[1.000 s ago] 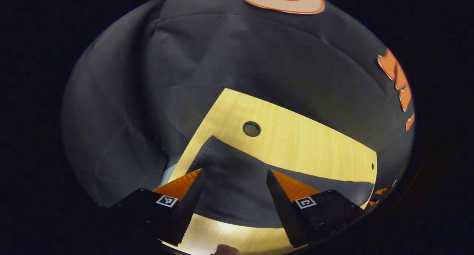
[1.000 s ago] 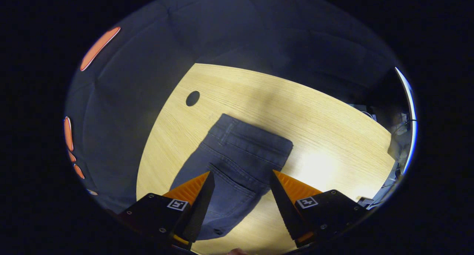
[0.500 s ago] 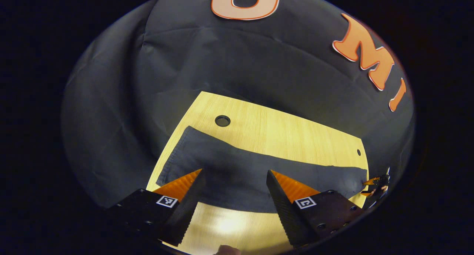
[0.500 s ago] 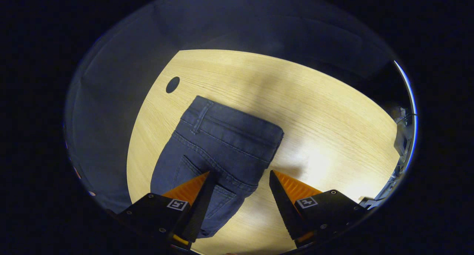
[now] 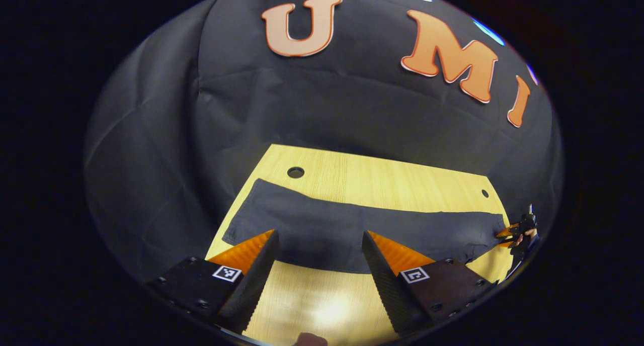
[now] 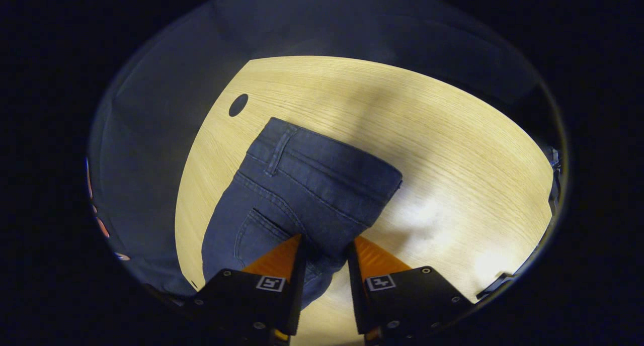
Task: Grasp the waist and the cuffs of the jeans and fold them to make the two legs overlap; first hold the waist and fold one-third of the jeans toward the cuffs, then hold the cuffs and fold the remaining one-third in the same direction to finish folding.
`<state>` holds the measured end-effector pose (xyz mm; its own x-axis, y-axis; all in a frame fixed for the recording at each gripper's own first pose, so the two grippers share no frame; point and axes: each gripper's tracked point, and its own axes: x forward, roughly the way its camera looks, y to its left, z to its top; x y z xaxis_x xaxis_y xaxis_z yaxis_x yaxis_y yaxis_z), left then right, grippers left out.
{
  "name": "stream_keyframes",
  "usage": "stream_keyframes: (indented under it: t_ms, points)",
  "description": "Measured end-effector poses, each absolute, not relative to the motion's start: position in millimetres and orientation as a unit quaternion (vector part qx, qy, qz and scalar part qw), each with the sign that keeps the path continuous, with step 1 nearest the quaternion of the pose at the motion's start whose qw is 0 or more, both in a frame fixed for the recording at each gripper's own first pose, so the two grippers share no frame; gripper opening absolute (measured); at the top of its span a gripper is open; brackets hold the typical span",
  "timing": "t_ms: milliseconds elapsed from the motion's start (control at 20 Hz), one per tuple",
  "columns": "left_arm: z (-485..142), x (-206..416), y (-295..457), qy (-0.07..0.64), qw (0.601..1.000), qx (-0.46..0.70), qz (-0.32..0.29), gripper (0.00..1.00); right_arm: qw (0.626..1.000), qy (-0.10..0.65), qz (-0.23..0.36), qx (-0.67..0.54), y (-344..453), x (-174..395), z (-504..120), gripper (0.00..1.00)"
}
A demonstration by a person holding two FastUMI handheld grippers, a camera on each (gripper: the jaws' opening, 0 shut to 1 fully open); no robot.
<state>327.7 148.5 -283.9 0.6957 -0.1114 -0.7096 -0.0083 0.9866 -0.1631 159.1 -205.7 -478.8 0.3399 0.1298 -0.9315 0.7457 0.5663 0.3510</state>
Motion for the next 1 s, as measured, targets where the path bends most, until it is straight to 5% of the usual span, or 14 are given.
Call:
stream_keyframes:
  t_ms: [50,100,200,250,1000]
  points:
    - [-283.2,328.1,147.3,0.385,0.919,-0.078,-0.03,0.99,0.706,0.529,-0.224,0.414,-204.4,156.6,-477.3,0.43]
    - [-281.8,328.3,147.1,0.382,0.92,-0.078,-0.034,0.99,0.712,0.527,-0.224,0.407,-203.3,160.7,-479.8,0.3]
    - [-280.4,328.2,150.6,0.377,0.923,-0.067,-0.037,0.98,0.724,0.514,-0.23,0.397,-200.6,157.5,-472.7,0.3]
    - [-281.3,328.6,150.9,0.376,0.924,-0.059,-0.038,0.99,0.744,0.5,-0.22,0.386,-201.6,161.1,-458.3,0.18]
    - [-283.6,328.7,158.3,0.38,0.922,-0.068,-0.037,0.98,0.866,0.356,-0.092,0.338,-141.0,183.1,-309.9,0.17]
